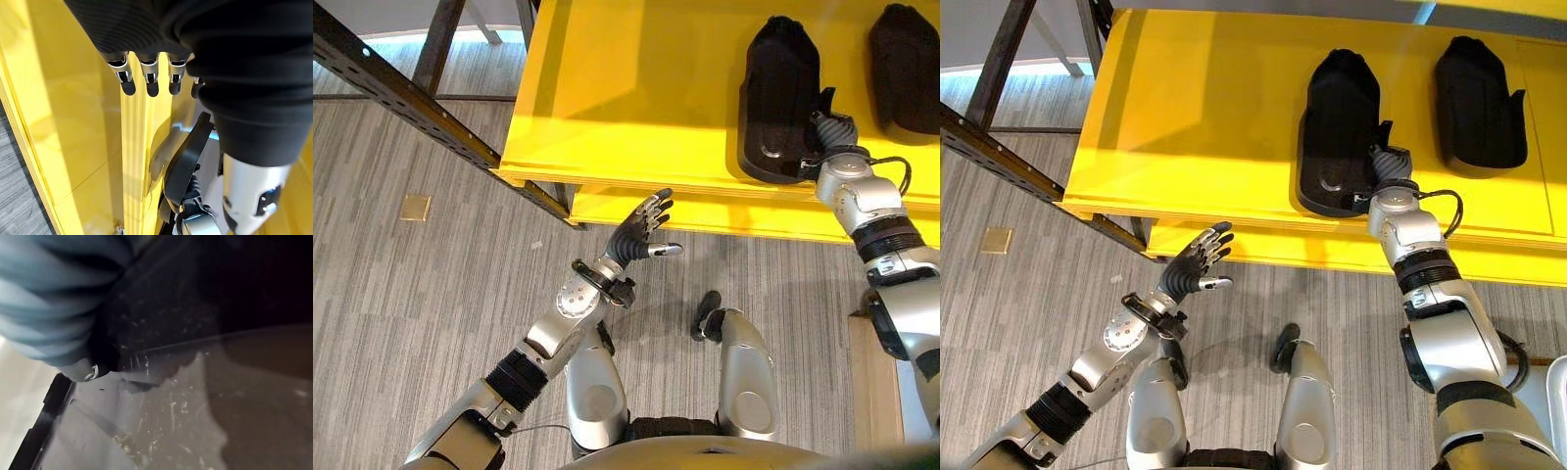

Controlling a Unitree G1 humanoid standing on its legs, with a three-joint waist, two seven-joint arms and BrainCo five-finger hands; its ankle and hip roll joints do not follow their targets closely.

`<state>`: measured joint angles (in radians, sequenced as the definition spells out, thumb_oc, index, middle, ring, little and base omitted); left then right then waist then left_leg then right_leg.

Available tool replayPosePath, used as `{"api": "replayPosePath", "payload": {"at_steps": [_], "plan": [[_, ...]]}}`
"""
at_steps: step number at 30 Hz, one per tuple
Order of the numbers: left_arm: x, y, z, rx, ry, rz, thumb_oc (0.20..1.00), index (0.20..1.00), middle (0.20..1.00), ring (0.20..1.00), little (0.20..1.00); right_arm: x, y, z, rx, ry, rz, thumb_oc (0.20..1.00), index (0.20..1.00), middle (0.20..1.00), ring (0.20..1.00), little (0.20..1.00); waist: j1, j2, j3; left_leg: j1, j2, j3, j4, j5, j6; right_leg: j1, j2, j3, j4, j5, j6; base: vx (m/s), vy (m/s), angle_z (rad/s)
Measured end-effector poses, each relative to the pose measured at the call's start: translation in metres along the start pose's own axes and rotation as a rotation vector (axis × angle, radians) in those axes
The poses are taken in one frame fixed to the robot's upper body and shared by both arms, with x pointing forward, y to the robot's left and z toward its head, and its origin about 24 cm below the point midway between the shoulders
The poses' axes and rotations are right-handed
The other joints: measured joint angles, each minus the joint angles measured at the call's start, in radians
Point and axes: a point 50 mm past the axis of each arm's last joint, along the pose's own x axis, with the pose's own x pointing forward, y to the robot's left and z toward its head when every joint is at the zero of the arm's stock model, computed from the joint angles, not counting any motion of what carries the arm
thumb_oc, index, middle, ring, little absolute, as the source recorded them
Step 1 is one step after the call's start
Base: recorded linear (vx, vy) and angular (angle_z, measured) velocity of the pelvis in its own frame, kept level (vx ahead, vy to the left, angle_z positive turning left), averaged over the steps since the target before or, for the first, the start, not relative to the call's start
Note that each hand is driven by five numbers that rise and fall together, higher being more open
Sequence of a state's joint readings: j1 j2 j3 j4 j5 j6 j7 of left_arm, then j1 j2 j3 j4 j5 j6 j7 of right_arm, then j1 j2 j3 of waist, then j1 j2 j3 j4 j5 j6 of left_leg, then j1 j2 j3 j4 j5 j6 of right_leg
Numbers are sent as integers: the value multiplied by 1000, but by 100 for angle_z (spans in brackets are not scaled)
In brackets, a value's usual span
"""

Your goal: Move parts from the plastic box to the shelf.

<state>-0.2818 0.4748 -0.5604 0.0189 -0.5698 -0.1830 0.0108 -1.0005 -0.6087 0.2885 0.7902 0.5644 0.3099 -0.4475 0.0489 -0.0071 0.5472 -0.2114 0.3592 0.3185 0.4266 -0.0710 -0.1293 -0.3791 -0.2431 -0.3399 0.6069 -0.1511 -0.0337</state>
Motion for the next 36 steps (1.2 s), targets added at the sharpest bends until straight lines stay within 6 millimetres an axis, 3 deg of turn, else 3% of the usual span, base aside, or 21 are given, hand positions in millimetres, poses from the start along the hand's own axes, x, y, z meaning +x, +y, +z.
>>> {"api": "replayPosePath", "payload": {"at_steps": [6, 15, 19, 23, 36], "plan": [[-1, 1, -3, 15, 40, -12, 1000, 1000, 1000, 1000, 1000, 8, -11, 3, -41, 25, -54, 200, 200, 200, 200, 200, 24, -6, 3, -8, 6, -7, 12, -8, -1, 0, 2, -2, 4, -7, 0, 63, -74, 1], [-3, 1, -7, 4, 94, -16, 1000, 1000, 1000, 1000, 1000, 12, -12, 32, -105, -48, -99, 200, 200, 200, 200, 200, 33, -24, 8, -37, 15, -33, 32, -16, -2, 0, 3, -21, 9, -12, 0, 79, -72, 5], [-3, 0, -8, 14, 112, -33, 1000, 1000, 1000, 1000, 1000, 13, -17, 32, -122, -56, -126, 200, 200, 200, 200, 200, 55, -30, 9, -55, 22, -55, 53, -26, -2, -4, 2, -32, 30, -39, 5, 97, -57, 11], [-2, -6, -6, 3, 123, -82, 1000, 1000, 1000, 1000, 1000, 10, -11, 53, -127, -120, -134, 200, 200, 200, 200, 200, 60, -34, 9, -111, 20, -64, 47, -16, -6, -67, 1, -30, 57, -46, -8, 83, -26, 4], [2, -6, -1, -14, 111, -101, 1000, 1000, 1000, 1000, 1000, 9, -16, 61, -127, -140, -252, 200, 200, 200, 200, 200, 54, -33, 9, -162, 14, -78, 11, 14, -15, -129, -3, -32, 83, -57, -19, 33, -27, 4]]}}
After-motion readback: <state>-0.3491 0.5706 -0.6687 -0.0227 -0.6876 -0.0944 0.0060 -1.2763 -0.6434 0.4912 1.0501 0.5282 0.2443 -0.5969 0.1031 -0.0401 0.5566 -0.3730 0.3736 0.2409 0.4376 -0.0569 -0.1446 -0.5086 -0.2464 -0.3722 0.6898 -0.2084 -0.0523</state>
